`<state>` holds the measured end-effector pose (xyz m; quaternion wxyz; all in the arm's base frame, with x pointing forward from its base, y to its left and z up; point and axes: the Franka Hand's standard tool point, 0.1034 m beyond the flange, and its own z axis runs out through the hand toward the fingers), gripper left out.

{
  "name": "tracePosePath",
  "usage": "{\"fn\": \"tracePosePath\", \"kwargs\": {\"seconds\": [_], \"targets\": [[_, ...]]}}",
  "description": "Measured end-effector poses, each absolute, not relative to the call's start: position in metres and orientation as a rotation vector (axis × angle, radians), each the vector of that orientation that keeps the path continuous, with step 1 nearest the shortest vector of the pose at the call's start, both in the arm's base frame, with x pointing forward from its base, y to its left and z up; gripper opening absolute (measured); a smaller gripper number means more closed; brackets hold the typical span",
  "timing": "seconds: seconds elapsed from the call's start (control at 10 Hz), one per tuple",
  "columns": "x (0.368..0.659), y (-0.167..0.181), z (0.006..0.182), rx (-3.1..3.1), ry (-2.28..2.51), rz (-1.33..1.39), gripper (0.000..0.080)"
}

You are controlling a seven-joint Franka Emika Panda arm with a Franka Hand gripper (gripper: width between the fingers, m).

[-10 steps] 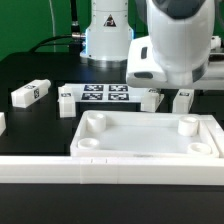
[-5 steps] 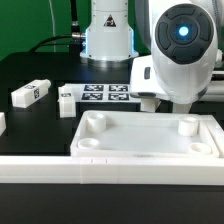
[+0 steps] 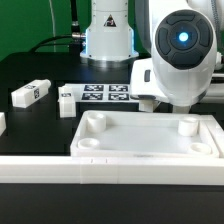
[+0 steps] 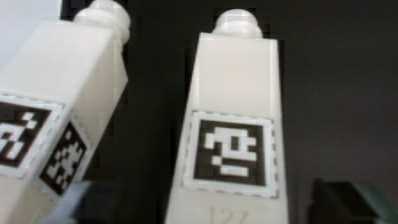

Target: Assemble desk

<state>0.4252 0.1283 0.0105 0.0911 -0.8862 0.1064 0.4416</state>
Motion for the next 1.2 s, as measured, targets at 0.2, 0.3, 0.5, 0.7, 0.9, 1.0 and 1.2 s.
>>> {"fn": "tracePosePath", "kwargs": {"seconds": [0.2,0.3,0.5,0.7,0.9,1.0,1.2], "targets": [[0.430,0.127,0.012,-2.636,0.319,1.300,0.0291],[0.433,0.126,0.013,-2.638,0.321,1.289,0.0288],[0.437,0.125,0.016,-2.643,0.317,1.274,0.0288],[0.443,0.123,0.028,-2.655,0.295,1.245,0.0288],[0.454,0.121,0.052,-2.665,0.286,1.208,0.0289],[0.457,0.118,0.062,-2.665,0.282,1.201,0.0289],[0.463,0.117,0.077,-2.688,0.273,1.147,0.0289]]}}
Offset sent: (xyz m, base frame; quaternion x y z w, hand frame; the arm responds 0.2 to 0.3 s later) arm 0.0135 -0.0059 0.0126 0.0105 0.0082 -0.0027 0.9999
